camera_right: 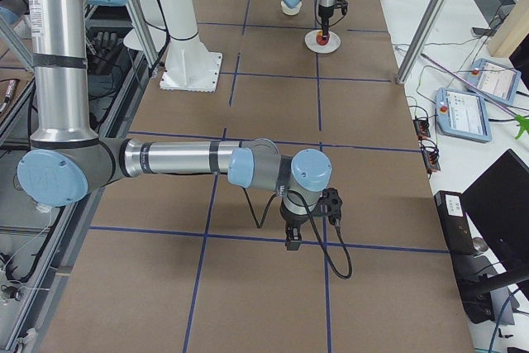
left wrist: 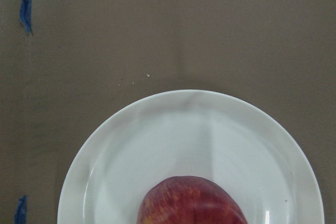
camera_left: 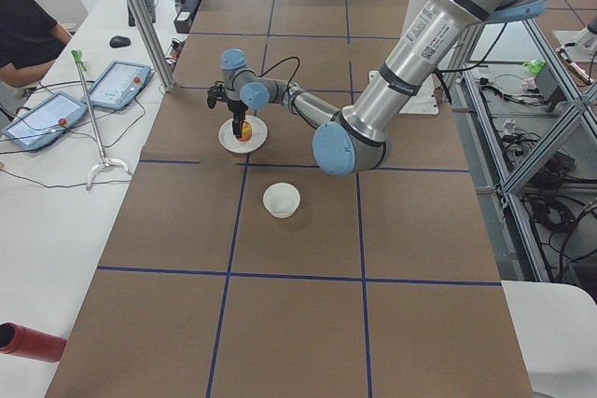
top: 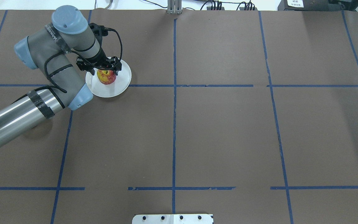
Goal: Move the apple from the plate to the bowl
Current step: 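Lower the left gripper and close it around the apple, then lift the apple and carry it toward the white bowl with the left gripper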
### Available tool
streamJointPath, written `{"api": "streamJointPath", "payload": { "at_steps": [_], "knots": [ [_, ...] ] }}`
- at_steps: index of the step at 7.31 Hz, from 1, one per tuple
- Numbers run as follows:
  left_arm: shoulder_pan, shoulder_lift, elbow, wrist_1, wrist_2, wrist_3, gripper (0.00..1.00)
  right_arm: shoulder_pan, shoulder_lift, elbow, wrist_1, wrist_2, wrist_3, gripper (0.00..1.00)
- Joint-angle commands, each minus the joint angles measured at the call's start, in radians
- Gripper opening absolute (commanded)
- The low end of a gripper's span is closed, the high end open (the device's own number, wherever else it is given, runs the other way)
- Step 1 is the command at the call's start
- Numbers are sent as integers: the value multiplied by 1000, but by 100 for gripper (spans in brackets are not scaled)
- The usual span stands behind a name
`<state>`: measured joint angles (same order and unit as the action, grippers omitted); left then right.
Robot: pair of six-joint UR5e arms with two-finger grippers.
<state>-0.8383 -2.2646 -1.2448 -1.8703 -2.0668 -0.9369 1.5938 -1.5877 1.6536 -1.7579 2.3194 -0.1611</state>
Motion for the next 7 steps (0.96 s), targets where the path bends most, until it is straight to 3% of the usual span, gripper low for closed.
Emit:
{"api": "streamJointPath", "payload": {
  "at_steps": [1,2,3,4,5,7],
  "knots": [
    [10,0,14,-15,1,-8,100,0,0,0,0,0,0,100],
    [13,0,31,-39,1,-10,97,0,0,0,0,0,0,100],
    [15,0,34,-41,1,-10,68,0,0,0,0,0,0,100],
    [13,-1,30,-41,1,-8,21,0,0,0,0,0,0,100],
    [4,2,9,-29,1,-2,0,0,0,0,0,0,0,100],
    [-56,42,-129,76,-4,50,0,0,0,0,0,0,0,100]
  ]
}}
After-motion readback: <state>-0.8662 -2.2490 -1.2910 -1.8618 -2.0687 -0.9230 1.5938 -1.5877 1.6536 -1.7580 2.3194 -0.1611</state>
